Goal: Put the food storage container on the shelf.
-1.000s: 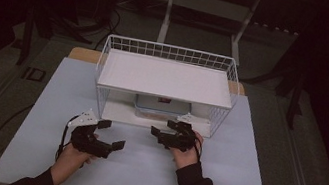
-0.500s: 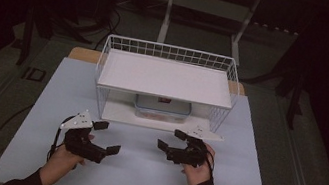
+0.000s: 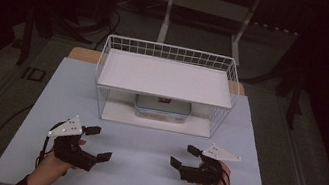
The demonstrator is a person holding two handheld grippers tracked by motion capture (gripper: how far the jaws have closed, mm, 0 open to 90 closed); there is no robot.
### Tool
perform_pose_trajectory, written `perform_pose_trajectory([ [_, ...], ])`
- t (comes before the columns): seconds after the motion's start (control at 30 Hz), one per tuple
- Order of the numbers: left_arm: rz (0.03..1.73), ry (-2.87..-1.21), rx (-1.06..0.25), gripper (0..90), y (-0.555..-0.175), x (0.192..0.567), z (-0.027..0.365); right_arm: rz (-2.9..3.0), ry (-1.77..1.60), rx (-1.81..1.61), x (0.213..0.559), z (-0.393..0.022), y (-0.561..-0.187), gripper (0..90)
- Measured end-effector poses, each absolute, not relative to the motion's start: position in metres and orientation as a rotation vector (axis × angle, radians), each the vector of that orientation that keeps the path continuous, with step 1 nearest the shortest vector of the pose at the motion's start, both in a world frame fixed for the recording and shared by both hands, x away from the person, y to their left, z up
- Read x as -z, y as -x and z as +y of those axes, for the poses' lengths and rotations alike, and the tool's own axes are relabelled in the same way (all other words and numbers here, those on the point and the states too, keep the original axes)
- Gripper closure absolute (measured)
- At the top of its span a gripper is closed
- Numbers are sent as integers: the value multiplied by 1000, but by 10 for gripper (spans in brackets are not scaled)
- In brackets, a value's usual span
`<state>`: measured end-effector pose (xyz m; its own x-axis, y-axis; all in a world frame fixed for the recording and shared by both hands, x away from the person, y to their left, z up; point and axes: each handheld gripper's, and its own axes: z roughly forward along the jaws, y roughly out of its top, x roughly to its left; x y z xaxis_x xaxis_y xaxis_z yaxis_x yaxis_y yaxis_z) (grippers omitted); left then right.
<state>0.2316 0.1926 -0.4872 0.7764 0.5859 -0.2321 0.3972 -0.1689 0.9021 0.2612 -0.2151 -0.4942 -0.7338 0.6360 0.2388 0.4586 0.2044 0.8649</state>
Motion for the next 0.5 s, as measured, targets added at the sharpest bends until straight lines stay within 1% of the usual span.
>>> perform_pose_trajectory([
  [0.27, 742, -1784, -186, 0, -223, 491, 199, 2266, -1089, -1541, 497, -243, -245, 165],
  [0.5, 762, -1778, -193, 0, -220, 500, 205, 2251, -1118, -1501, 503, -262, -236, 166],
])
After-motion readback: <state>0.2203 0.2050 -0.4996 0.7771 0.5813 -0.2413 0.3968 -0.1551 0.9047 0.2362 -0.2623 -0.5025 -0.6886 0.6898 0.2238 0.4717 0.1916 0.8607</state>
